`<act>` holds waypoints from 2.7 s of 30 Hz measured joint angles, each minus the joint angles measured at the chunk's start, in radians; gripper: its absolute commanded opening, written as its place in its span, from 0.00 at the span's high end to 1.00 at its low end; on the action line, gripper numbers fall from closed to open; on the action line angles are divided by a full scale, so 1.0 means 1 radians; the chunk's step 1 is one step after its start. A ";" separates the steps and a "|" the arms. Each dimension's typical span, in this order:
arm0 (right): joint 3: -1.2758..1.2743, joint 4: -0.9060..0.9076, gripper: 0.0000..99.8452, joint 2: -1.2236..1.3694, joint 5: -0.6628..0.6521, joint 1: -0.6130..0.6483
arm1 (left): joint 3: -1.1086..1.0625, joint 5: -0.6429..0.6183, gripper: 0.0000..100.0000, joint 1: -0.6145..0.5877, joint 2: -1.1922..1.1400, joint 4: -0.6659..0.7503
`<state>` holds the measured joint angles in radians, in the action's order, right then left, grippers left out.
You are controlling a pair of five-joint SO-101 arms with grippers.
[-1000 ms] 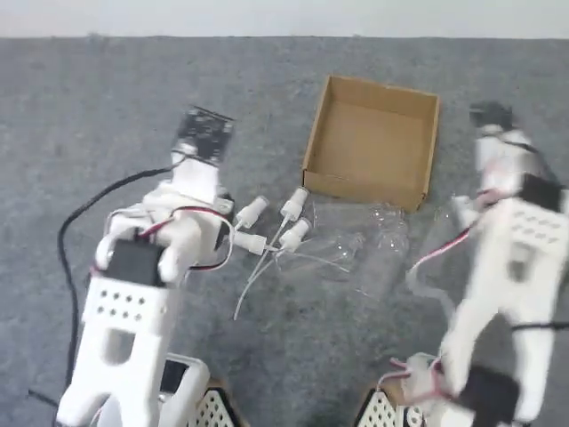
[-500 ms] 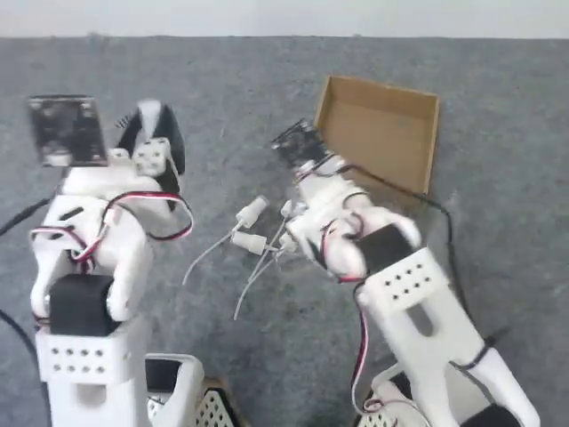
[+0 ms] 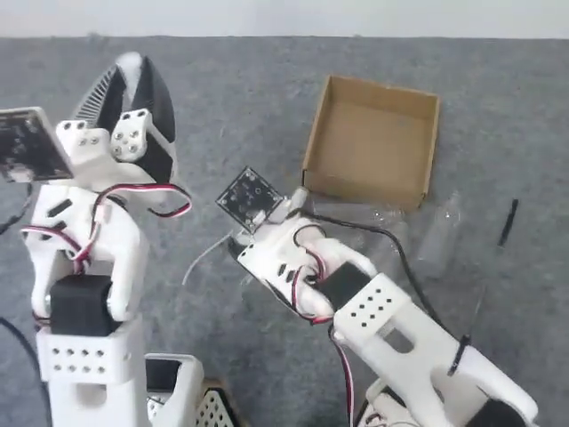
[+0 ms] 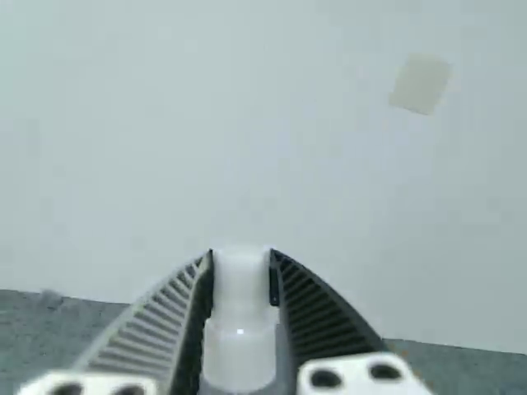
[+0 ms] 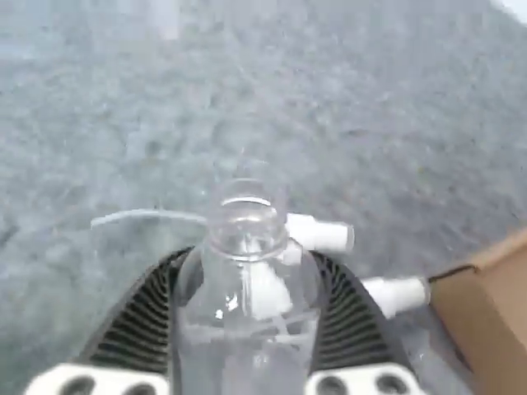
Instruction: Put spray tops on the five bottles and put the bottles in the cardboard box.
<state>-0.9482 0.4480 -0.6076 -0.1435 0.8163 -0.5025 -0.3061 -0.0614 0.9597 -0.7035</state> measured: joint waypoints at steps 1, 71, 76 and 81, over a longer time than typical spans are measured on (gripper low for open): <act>-0.006 -0.023 0.99 0.000 0.000 -0.002 | 0.000 -0.006 0.99 0.002 0.000 0.000; -0.206 -0.347 0.99 -0.126 0.187 -0.028 | -0.307 -0.051 0.99 0.212 0.003 -0.058; -0.226 -0.347 0.99 -0.143 0.187 -0.028 | -0.296 -0.041 0.90 0.221 0.003 -0.117; -0.227 -0.348 0.99 -0.143 0.187 -0.029 | -0.256 0.008 0.88 0.222 0.003 -0.204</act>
<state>-1.1753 0.0997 -0.7503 0.0437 0.7871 -0.7587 -0.2984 0.1611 0.9628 -0.9076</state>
